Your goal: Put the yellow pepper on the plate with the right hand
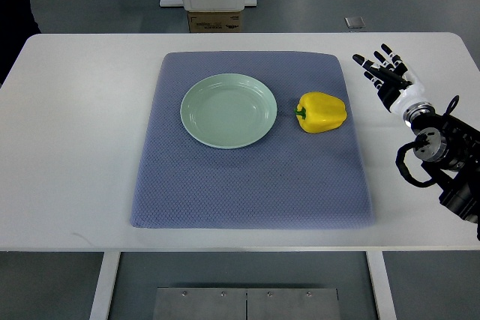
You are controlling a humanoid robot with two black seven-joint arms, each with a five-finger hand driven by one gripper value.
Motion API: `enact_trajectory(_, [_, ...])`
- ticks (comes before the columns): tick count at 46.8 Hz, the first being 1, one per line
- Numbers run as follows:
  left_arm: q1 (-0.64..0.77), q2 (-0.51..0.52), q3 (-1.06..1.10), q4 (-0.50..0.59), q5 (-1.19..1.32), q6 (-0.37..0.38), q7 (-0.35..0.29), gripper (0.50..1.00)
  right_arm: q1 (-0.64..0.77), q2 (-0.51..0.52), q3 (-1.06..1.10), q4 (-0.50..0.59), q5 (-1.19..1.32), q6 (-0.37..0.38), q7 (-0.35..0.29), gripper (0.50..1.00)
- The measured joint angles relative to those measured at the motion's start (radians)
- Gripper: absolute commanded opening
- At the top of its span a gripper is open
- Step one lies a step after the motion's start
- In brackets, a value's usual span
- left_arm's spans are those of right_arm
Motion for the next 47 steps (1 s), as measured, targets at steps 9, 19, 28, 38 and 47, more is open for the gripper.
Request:
enact_trajectory(9, [0.004,0.000,-0.002,-0.001,-0.002,0.002,-0.005,1.000,0.000,-0.001,0.000,0.000,0.000,0.000,0.000,1.000])
enact_trajectory(19, [0.009,0.000,0.000,0.000,-0.002,0.001,-0.004,1.000,0.000,-0.002,0.000,0.000,0.000,0.001,0.000,1.000])
enact_trajectory(28, [0.009,0.000,0.000,0.000,-0.002,0.001,-0.004,1.000,0.000,0.001,0.000,0.000,0.000,0.000,0.000,1.000])
enact_trajectory(38, [0.009,0.000,0.000,0.000,-0.002,0.000,-0.004,1.000,0.003,0.002,0.000,0.000,0.000,0.000,0.000,1.000])
enact_trajectory(47, [0.009,0.000,0.000,0.000,-0.002,0.001,-0.004,1.000,0.004,0.009,0.000,0.003,0.000,-0.001,0.000,1.000])
